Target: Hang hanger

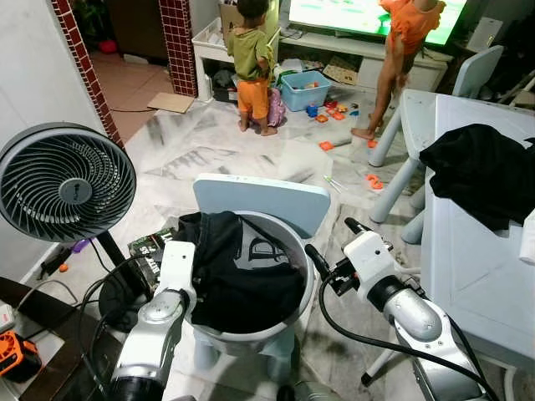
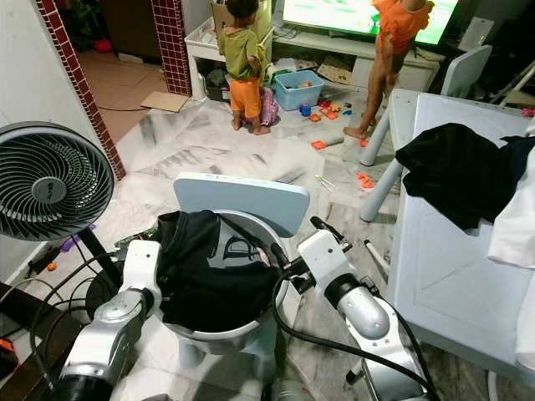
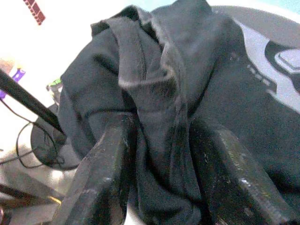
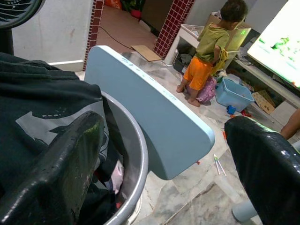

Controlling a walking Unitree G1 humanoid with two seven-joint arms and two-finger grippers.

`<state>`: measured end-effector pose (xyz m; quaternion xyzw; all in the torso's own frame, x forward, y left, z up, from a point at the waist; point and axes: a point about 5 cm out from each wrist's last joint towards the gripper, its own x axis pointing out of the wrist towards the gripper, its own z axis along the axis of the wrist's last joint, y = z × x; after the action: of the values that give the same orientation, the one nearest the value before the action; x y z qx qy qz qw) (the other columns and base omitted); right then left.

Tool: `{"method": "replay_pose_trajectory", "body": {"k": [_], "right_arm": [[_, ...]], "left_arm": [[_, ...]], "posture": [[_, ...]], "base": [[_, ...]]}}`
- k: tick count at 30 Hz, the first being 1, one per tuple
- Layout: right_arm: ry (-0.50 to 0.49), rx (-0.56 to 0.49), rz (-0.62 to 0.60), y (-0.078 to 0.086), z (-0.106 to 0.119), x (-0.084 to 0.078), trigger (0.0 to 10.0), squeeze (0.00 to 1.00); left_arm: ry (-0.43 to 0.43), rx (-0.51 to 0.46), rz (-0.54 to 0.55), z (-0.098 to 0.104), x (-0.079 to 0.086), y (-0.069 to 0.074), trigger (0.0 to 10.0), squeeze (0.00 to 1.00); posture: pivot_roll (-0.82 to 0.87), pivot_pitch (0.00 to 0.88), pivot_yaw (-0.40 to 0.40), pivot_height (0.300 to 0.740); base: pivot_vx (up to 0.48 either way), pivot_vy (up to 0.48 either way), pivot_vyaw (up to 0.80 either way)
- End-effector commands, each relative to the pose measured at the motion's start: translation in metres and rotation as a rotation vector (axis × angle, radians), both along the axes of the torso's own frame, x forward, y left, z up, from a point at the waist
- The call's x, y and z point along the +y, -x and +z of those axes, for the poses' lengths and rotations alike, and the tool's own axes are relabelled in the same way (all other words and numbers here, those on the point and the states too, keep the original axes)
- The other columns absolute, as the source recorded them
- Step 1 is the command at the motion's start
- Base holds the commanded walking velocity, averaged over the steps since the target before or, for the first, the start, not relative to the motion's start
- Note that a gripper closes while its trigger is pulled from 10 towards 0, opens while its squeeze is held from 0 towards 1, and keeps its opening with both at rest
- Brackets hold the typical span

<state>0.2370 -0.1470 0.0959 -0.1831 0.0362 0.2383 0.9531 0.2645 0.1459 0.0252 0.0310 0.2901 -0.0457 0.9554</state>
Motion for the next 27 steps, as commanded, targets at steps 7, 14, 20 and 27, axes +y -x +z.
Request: {"method": "replay_pose_trajectory", "body": {"k": [7, 14, 20, 27], "right_arm": [[0.003, -0.009, 0.002, 0.000, 0.003, -0.001, 10.0, 0.00], [0.003, -0.008, 0.009, 0.001, 0.003, 0.001, 10.0, 0.00], [0.006, -0.009, 0.009, 0.001, 0.003, 0.001, 10.0, 0.00], [0.008, -0.009, 0.010, 0.001, 0.002, 0.001, 10.0, 0.00]], "left_arm": [[-0.011, -0.025, -0.063, 0.004, -0.010, -0.014, 10.0, 0.00], [-0.004, -0.023, -0.117, 0.003, -0.021, -0.016, 10.0, 0.00], [0.021, -0.019, -0.130, 0.002, -0.026, -0.016, 0.7, 0.00], [0.039, -0.033, -0.097, 0.001, -0.024, -0.017, 0.0, 0.00]], "posture": [[-0.11, 0.000, -0.041, 0.740], [-0.11, 0.000, -0.041, 0.740], [-0.11, 0.000, -0.039, 0.740], [-0.11, 0.000, -0.039, 0.740]], "base": [[0.000, 0.000, 0.00], [0.000, 0.000, 0.00], [0.000, 0.000, 0.00], [0.000, 0.000, 0.00]]}}
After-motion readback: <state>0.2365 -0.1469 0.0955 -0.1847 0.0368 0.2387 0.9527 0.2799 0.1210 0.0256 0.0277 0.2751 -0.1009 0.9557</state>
